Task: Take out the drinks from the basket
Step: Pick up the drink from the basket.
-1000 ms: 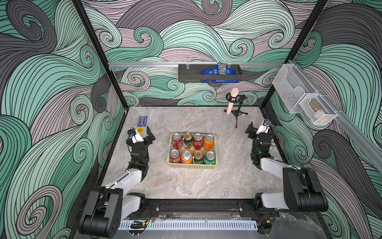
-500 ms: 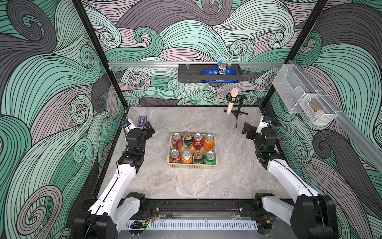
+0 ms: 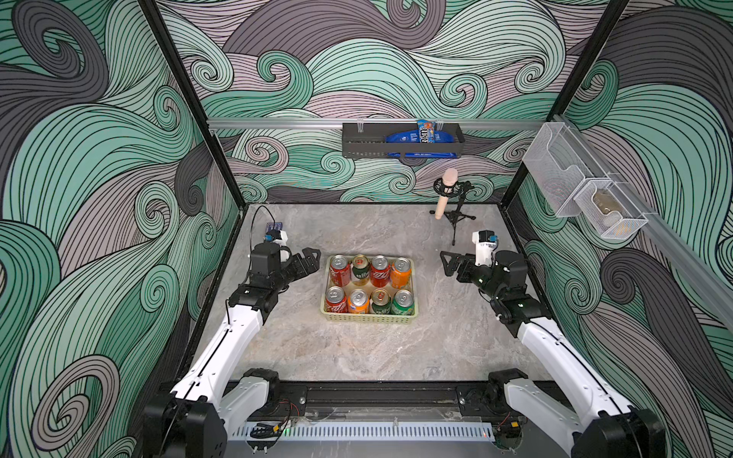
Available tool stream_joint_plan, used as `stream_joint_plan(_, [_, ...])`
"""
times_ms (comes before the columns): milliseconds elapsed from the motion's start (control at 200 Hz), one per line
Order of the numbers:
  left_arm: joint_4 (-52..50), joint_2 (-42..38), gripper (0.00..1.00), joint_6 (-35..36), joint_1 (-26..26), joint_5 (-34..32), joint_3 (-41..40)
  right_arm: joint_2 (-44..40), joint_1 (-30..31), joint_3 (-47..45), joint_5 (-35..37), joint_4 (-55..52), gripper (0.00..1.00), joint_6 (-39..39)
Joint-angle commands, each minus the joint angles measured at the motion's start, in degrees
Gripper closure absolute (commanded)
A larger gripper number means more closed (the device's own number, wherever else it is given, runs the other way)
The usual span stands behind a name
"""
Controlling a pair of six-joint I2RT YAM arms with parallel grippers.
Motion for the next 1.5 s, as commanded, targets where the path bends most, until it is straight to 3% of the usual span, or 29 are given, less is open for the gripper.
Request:
stream_joint_plan(0, [-0.75,-1.39,0.01,2.13,-0.58,5.2,-0.05,0.05,2.41,2.43,-4.78,-3.61,0.0,0.23])
stream_joint_plan(305, [-2.22,-0.76,0.01,2.18,-2.53,4.92,-0.09,1.35,12.38,5.37,-1.55,-13.24,0.0,-4.27])
stream_joint_plan(530, [-12.37,1.84,0.01,3.73,-4.55,4.49,8.07,3.27,18.14,6.74,2.3,-17.26,0.02,-5.57])
stream_joint_plan(665, [-9.86,0.93,0.01,2.63,-5.54,5.34,5.42,5.05,21.78,7.76,7.3,-19.06,0.02,-6.14])
stream_joint_plan(901, [-7.64,-0.12,0.01,2.82,-6.64,4.37,2.09,7.35,23.96,8.3,7.85,-18.99,0.02,-7.28])
stream_joint_plan(1336, [-12.76,6.12,0.02,3.6,-9.05,1.29,3.29,8.26,25.41,9.18,6.87,-19.71,0.03,-8.19])
stream_joint_plan(1441, [-13.43,7.73,0.01,2.7,-9.41,2.44,2.86,8.81,26.15,9.76,6.97,-20.29,0.04,-8.38])
stream_joint_plan(1496, [-12.14,8.07,0.01,2.51,-9.41,7.12,1.76,9.0,26.6,9.89,7.0,-20.64,0.04,-8.45])
